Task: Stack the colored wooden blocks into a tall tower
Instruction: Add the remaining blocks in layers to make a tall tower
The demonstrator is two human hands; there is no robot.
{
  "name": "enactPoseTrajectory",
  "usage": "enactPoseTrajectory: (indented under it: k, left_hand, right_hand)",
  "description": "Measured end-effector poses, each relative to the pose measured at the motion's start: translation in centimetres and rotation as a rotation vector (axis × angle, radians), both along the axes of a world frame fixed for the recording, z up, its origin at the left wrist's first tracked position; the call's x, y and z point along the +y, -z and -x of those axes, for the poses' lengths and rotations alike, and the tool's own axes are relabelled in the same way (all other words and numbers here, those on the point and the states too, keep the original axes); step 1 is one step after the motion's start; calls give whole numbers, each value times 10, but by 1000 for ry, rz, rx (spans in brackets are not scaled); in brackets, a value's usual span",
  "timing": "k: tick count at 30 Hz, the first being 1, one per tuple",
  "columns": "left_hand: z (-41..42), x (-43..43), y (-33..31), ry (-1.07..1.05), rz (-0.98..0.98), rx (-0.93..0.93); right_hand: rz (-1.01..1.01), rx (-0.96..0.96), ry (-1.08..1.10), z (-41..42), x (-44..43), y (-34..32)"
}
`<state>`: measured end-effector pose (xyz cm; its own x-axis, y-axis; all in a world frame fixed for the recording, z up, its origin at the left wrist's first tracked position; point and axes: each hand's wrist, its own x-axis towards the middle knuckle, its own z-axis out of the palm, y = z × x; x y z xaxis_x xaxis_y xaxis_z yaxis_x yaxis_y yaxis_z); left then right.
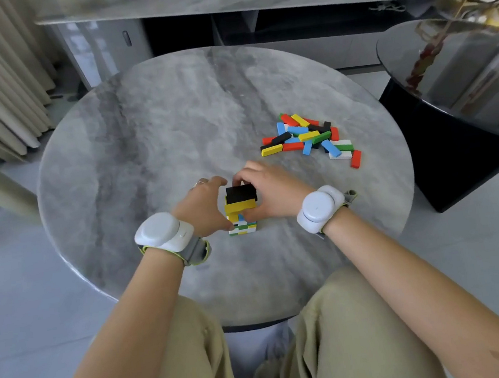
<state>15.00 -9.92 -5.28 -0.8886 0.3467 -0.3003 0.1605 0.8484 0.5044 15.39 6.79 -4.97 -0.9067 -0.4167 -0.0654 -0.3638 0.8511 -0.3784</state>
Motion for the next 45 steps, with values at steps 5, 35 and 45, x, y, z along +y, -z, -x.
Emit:
enactPoseTrajectory:
  k: [5, 35, 45]
  left_hand:
    - [6, 4, 0, 44, 59, 6]
    - [6, 19, -10, -558, -391, -433]
    - [-6, 44, -8, -737, -869, -678]
  right_hand:
    - [-9, 2, 18, -1, 0, 4]
    - [1040, -649, 828, -12, -11, -3]
    - [1042, -950, 724, -22, -14, 1]
